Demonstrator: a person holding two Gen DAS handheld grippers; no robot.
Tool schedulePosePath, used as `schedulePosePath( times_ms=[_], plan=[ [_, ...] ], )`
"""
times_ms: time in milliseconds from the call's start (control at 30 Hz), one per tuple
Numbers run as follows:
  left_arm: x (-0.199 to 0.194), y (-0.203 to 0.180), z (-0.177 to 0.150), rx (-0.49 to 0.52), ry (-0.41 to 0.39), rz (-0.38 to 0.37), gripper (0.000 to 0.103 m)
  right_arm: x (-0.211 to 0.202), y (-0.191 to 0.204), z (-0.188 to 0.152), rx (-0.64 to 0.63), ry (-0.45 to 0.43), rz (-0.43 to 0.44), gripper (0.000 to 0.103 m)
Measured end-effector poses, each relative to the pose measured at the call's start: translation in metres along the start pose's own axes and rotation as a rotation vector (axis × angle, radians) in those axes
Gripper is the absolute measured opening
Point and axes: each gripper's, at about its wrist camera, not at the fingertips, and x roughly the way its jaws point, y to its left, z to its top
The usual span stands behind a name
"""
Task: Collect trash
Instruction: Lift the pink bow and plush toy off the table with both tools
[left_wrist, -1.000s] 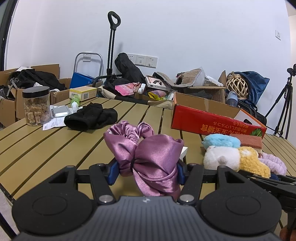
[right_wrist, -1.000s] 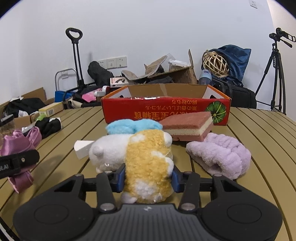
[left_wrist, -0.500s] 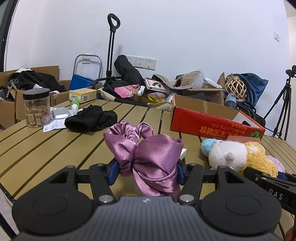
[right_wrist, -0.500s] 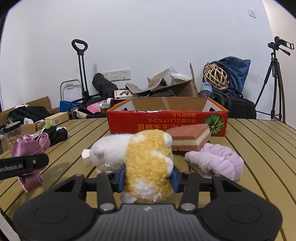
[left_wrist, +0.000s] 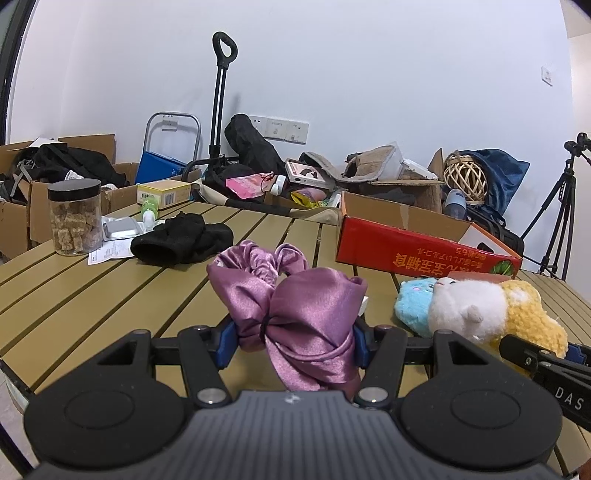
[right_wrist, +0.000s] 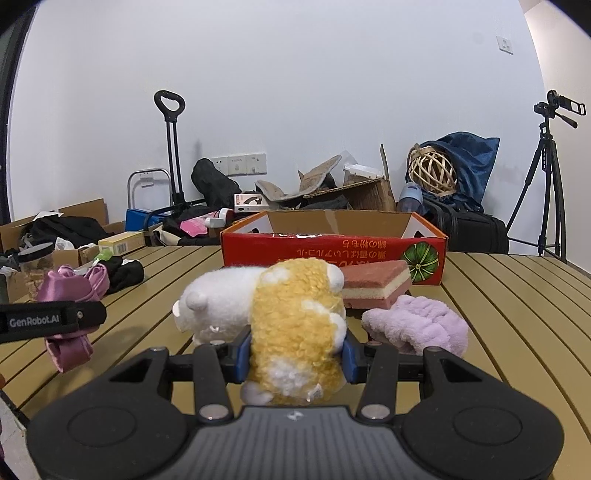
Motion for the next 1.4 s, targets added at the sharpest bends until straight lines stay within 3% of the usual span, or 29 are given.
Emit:
schedulePosePath(
  times_ms=[767, 1400],
  plan=[
    [-0.050, -0.018, -0.024, 0.064, -0.072, -0.093, 0.059, -0.068, -0.009, -0.022, -0.055, -0.050, -0.002, 0.045],
    [-0.091, -0.016, -0.069, 0.127, -0.007, -0.129, 0.059, -0.126, -0.018, -0.051, -0.050, -0.014, 0.002, 0.045]
  ],
)
